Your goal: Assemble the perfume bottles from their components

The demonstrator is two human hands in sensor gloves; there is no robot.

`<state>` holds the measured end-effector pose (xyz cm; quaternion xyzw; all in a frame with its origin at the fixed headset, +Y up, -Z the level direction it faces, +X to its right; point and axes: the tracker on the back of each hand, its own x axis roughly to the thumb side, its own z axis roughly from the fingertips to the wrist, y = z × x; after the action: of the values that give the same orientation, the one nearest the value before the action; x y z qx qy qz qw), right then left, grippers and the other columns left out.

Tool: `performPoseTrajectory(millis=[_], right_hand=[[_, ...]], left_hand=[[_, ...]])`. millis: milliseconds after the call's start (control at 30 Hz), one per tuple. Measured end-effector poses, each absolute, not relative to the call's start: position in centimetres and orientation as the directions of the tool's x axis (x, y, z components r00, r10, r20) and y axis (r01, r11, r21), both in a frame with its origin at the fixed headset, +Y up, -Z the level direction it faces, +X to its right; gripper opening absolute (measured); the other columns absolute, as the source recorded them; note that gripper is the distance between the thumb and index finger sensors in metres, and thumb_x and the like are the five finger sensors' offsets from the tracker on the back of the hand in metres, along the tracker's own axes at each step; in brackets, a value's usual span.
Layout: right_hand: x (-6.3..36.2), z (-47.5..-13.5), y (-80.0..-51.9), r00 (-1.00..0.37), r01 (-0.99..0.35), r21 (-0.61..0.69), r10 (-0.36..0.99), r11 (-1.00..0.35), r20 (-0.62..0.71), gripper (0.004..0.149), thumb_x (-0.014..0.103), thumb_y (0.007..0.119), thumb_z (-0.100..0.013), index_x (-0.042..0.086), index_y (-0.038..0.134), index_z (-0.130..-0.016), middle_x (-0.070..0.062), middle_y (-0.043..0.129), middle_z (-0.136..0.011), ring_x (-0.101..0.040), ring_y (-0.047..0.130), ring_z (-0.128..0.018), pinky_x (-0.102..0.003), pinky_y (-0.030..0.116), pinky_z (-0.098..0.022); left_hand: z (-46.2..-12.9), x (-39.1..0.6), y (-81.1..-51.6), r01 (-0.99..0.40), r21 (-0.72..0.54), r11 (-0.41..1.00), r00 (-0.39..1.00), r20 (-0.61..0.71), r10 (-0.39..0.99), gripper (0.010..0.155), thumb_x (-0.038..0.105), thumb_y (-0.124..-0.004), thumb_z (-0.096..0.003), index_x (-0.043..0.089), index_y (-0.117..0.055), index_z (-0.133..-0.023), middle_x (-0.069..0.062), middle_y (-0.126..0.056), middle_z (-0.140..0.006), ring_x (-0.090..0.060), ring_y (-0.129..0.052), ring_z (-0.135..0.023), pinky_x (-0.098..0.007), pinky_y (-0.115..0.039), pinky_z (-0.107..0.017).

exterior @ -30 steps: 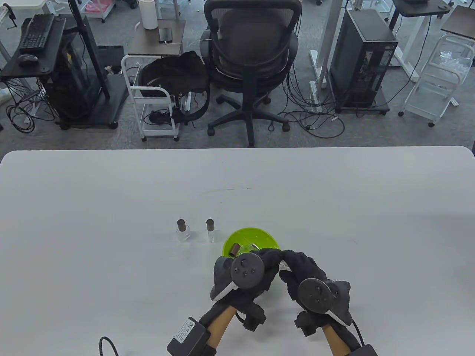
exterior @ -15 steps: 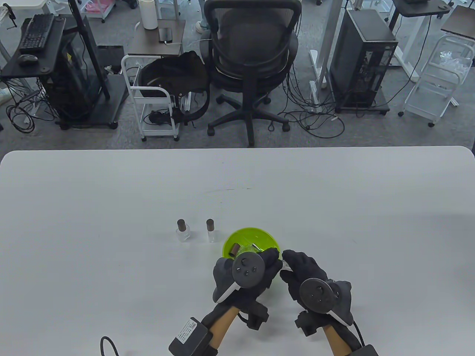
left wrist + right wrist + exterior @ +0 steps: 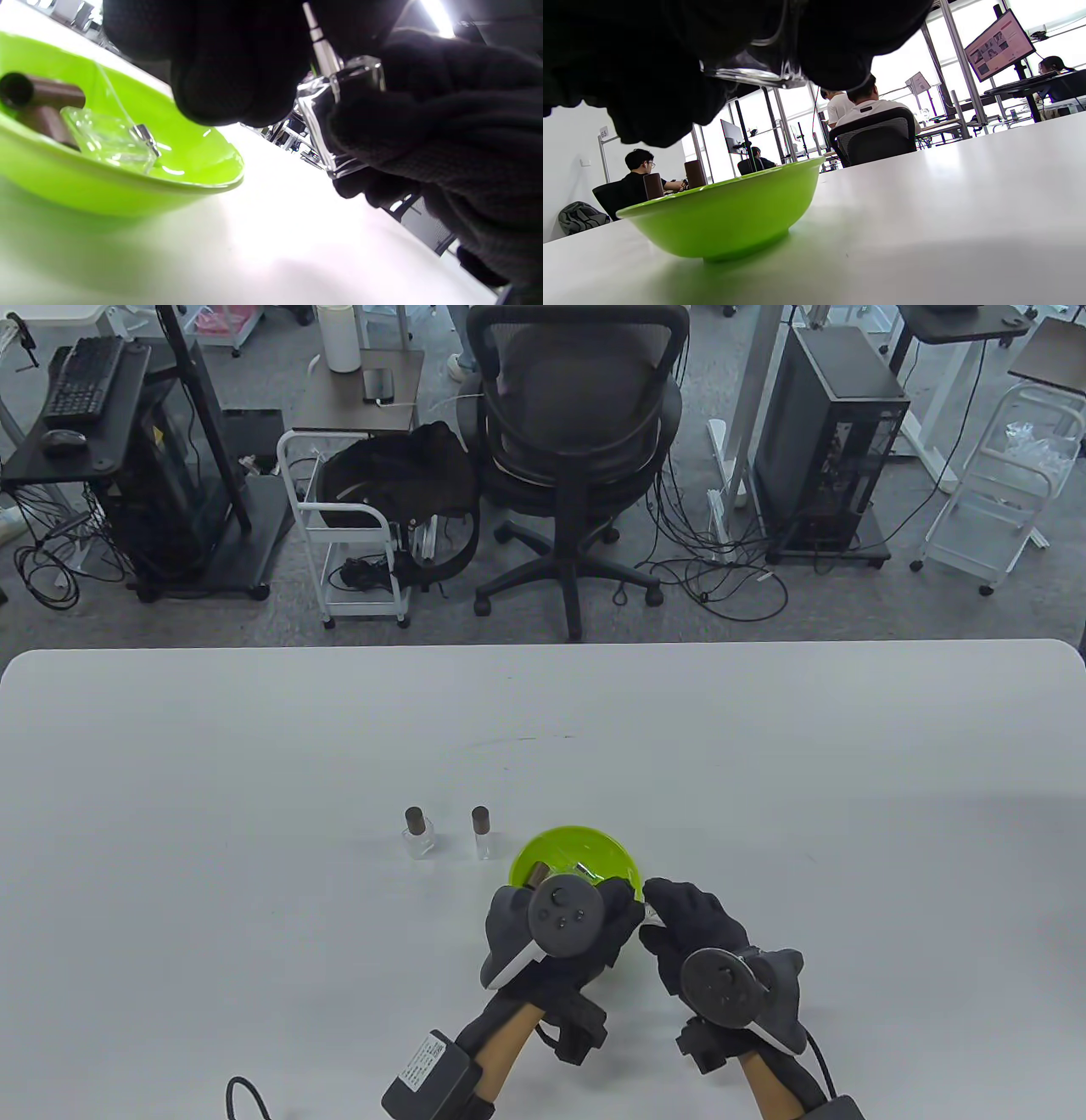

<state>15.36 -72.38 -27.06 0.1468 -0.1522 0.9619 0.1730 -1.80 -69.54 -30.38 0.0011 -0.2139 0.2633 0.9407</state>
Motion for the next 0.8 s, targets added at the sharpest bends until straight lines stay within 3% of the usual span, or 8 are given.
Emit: performPoseTrajectory(millis=[200,367,500,600,667,800], right_hand=[[15.7,-27.3,-72.3,-0.874,-0.429,-0.196,0.351,-0.882,0.337,0.055,0.035,0.071,-0.051,0.017,0.061,-0.101,-0.013,0.078,-0.095,-0.023,0.091,-0.070,-0.039,0.081,-0.056],[16.5,-27.5,-72.1,-0.888,-0.413,-0.223,0.336,-0.883,0.313,0.055,0.036,0.070,-0.051,0.018,0.060,-0.102,-0.012,0.078,-0.096,-0.022,0.091,-0.071,-0.038,0.081,-0.056],[17.8,-27.7,-71.8,-0.898,-0.412,-0.261,0.342,-0.873,0.276,0.055,0.036,0.071,-0.051,0.018,0.060,-0.102,-0.012,0.077,-0.096,-0.022,0.091,-0.071,-0.038,0.081,-0.056],[19.1,-28.0,-71.9,-0.910,-0.400,-0.274,0.344,-0.874,0.230,0.055,0.036,0.071,-0.051,0.018,0.060,-0.102,-0.013,0.077,-0.096,-0.022,0.091,-0.071,-0.038,0.081,-0.056],[19.7,-28.3,-72.0,-0.907,-0.415,-0.277,0.368,-0.867,0.206,0.055,0.036,0.071,-0.051,0.018,0.060,-0.102,-0.013,0.077,-0.096,-0.023,0.091,-0.071,-0.038,0.081,-0.056],[20.4,-28.4,-72.0,-0.903,-0.426,-0.282,0.386,-0.860,0.187,0.055,0.036,0.071,-0.051,0.017,0.060,-0.102,-0.013,0.077,-0.095,-0.022,0.091,-0.071,-0.038,0.081,-0.056]], left_hand=[[-29.1,-0.9,-69.5,-0.299,0.177,0.938,0.801,0.580,0.147,0.051,0.036,-0.066,-0.0506,0.015,-0.076,-0.096,-0.005,-0.098,-0.074,-0.017,-0.101,-0.058,-0.033,-0.082,-0.056],[-29.5,-1.4,-69.8,-0.380,0.125,0.916,0.755,0.615,0.229,0.055,0.042,-0.073,-0.0535,0.021,-0.069,-0.104,-0.003,-0.090,-0.094,-0.022,-0.098,-0.077,-0.037,-0.079,-0.064],[-30.5,-2.3,-69.2,-0.324,0.101,0.940,0.799,0.562,0.215,0.066,0.045,-0.076,-0.0513,0.020,-0.058,-0.110,-0.001,-0.082,-0.104,-0.025,-0.093,-0.086,-0.041,-0.075,-0.068],[-31.5,-2.6,-68.6,-0.144,0.081,0.986,0.851,0.518,0.082,0.062,0.043,-0.080,-0.0494,0.023,-0.065,-0.106,0.001,-0.086,-0.101,-0.025,-0.093,-0.085,-0.041,-0.076,-0.068],[-32.3,-2.3,-68.9,0.056,0.039,0.998,0.872,0.485,-0.068,0.061,0.044,-0.081,-0.0481,0.025,-0.068,-0.104,0.002,-0.087,-0.099,-0.023,-0.095,-0.083,-0.040,-0.076,-0.067],[-33.1,-1.4,-70.3,0.336,0.003,0.942,0.852,0.426,-0.305,0.062,0.046,-0.082,-0.0465,0.027,-0.068,-0.104,0.004,-0.087,-0.099,-0.021,-0.094,-0.083,-0.039,-0.076,-0.068]])
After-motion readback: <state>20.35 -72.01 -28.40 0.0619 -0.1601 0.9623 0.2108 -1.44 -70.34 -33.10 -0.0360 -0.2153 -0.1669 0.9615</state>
